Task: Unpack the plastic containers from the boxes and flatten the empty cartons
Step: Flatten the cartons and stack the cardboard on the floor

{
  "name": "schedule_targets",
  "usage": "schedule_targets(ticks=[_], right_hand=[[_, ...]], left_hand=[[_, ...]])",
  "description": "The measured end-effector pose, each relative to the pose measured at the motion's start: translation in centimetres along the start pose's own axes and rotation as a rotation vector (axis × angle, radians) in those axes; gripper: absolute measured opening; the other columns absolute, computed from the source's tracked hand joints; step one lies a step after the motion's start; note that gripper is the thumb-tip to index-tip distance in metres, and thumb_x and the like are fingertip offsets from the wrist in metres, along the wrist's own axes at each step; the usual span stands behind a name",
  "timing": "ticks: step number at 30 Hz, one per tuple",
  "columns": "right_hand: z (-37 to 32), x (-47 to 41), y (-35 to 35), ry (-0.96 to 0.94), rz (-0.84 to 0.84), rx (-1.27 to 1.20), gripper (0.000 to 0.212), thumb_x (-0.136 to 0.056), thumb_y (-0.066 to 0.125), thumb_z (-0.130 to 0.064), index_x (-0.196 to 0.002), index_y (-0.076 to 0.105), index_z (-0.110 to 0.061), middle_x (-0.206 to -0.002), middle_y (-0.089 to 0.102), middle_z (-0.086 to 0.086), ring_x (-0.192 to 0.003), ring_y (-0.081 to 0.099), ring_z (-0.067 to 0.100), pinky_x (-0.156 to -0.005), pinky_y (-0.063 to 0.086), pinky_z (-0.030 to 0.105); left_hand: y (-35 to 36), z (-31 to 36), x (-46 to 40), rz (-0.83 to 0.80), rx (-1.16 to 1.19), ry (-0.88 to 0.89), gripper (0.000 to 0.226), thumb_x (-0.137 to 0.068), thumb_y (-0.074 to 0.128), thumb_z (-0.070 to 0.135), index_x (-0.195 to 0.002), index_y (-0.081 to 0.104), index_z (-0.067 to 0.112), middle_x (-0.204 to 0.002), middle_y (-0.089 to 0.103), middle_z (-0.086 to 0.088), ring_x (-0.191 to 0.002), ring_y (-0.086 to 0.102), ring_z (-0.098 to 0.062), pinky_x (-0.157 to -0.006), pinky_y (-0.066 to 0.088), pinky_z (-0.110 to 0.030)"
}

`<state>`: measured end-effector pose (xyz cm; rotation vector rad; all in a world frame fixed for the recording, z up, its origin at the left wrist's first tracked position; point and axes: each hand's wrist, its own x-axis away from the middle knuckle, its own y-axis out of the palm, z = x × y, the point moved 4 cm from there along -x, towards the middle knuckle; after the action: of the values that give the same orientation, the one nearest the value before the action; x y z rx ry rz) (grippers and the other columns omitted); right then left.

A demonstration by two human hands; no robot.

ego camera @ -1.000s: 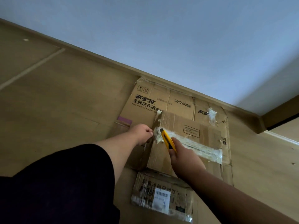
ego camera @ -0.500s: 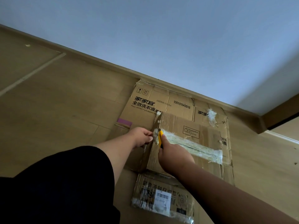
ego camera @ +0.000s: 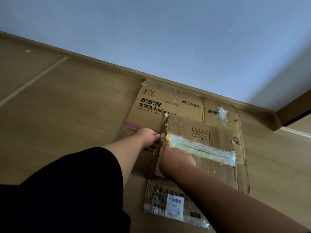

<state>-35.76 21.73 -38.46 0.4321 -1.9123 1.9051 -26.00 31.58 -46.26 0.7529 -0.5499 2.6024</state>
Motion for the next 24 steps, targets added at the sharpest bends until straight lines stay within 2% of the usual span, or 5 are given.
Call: schedule_targets(ticks=[5,15,18,21,24], right_hand=[[0.2,0.2,0.4,-0.02,-0.005,-0.016,0.079,-0.093,0.043,-0.012,-0.156,-0.005,-0.009,-0.121,0.064,0.017,-0.105,0.064,0.033,-0.069,0.046,0.039],[0.3,1.9,1.8,-0.028,-0.068,0.07,0.082,-0.095,0.045,-0.01,-0.155,-0.009,-0.007,-0.13,0.058,0.02,-0.11,0.061,0.036,-0.071,0.045,0.041],[0.3,2.0,2.1,0.001,-0.092,0.028,0.08,-0.096,0.043,-0.01,-0.156,-0.01,-0.01,-0.134,0.053,0.024,-0.114,0.058,0.039,-0.072,0.044,0.043],[0.1,2.1,2.2,-0.008,-0.066,0.02,0.082,-0.095,0.046,-0.011,-0.156,-0.009,-0.008,-0.128,0.057,0.022,-0.109,0.06,0.039,-0.069,0.044,0.042],[0.2,2.4,2.5,-0.012,-0.073,0.02,0.085,-0.093,0.046,-0.008,-0.155,-0.013,-0.009,-0.12,0.061,0.02,-0.103,0.063,0.038,-0.068,0.045,0.042]], left_hand=[[-0.1,0.8,-0.7,0.02,-0.045,-0.044,0.03,-0.098,0.056,0.039,-0.082,0.065,0.016,-0.071,0.069,0.002,-0.055,0.064,-0.014,-0.065,0.048,-0.029],[1.0,2.0,-0.5,-0.048,-0.3,-0.144,0.06,-0.088,0.056,0.064,-0.096,0.065,0.006,-0.072,0.076,-0.004,-0.058,0.071,-0.022,-0.082,0.059,-0.043],[0.6,2.6,-0.6,0.042,-0.373,-0.102,0.062,-0.081,0.068,0.061,-0.114,0.064,0.01,-0.099,0.074,-0.007,-0.085,0.073,-0.026,-0.087,0.057,-0.043],[0.0,3.9,-0.4,0.125,-0.397,0.049,0.078,-0.082,0.076,0.043,-0.149,0.039,0.026,-0.149,0.046,-0.006,-0.131,0.049,-0.029,-0.104,0.043,-0.037],[0.5,4.2,-0.7,0.039,-0.338,0.163,0.077,-0.088,0.073,0.024,-0.151,0.032,0.038,-0.157,0.036,-0.003,-0.14,0.038,-0.026,-0.11,0.034,-0.036]])
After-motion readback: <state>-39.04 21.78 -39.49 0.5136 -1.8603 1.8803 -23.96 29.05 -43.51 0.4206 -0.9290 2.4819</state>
